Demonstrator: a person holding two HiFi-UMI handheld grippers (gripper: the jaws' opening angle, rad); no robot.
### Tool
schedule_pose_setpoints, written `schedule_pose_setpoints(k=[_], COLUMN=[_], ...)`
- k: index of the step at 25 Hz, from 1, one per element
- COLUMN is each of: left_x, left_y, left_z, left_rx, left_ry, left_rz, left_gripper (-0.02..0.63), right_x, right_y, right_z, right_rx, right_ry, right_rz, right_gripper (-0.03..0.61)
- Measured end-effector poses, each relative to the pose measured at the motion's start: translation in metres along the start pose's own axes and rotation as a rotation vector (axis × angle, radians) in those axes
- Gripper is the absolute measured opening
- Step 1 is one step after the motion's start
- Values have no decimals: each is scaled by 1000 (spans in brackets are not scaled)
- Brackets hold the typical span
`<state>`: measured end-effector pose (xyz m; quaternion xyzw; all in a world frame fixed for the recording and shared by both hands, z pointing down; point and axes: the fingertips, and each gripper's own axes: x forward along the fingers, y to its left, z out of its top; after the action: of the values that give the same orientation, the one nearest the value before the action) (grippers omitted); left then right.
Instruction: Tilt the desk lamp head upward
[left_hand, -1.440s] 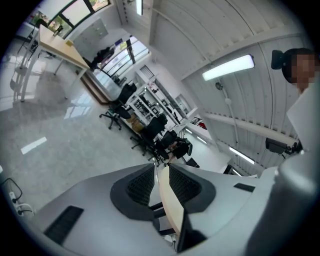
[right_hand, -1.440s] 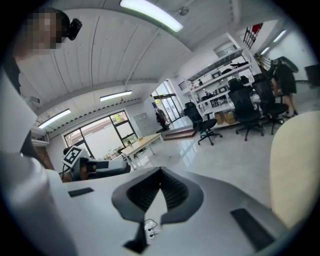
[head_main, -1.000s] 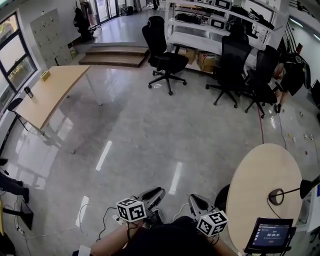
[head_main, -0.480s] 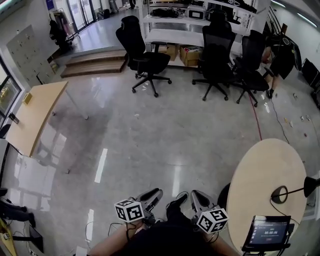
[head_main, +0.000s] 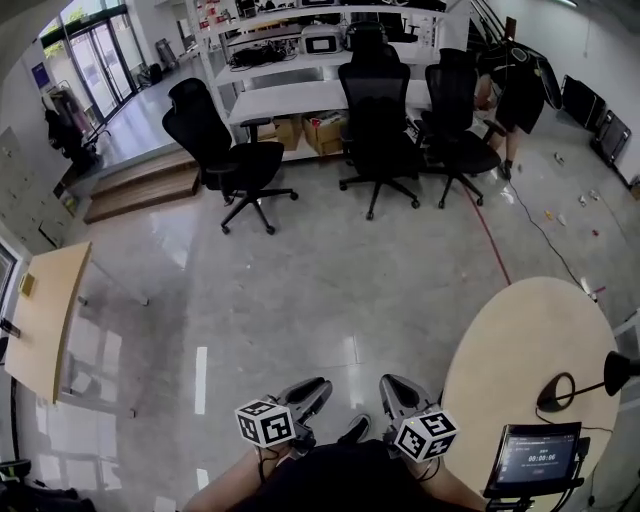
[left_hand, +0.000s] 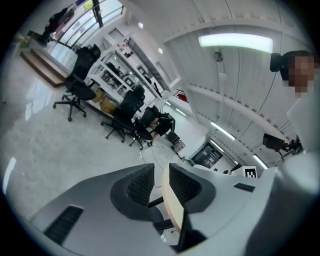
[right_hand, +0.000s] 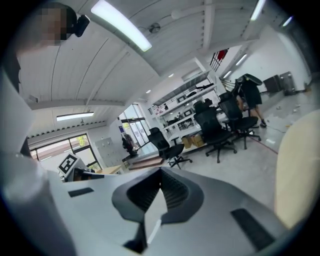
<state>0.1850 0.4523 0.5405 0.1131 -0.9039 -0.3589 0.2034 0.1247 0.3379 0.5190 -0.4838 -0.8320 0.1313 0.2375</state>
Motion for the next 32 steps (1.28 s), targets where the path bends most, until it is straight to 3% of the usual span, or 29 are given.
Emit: schedule_pose_setpoints(k=[4, 8, 21, 32], left_x=[44, 94, 217, 316], left_y=[-9, -31, -71, -57], left_z=[19, 24, -19, 51], left_rx=[-3, 36, 147, 183], left_ry=[29, 108, 452, 572], left_rz=[-50, -139, -419, -554], left_gripper=[98, 98, 98, 98], right_x=[-10, -25, -85, -32], right_y=[-35, -62, -156, -213], right_z=[29, 49, 28, 76], right_rx=[12, 2, 169, 235], right_ry=[-57, -103, -277, -339], right_rz=[-82, -147, -537, -733], right_gripper=[2, 2, 2, 2])
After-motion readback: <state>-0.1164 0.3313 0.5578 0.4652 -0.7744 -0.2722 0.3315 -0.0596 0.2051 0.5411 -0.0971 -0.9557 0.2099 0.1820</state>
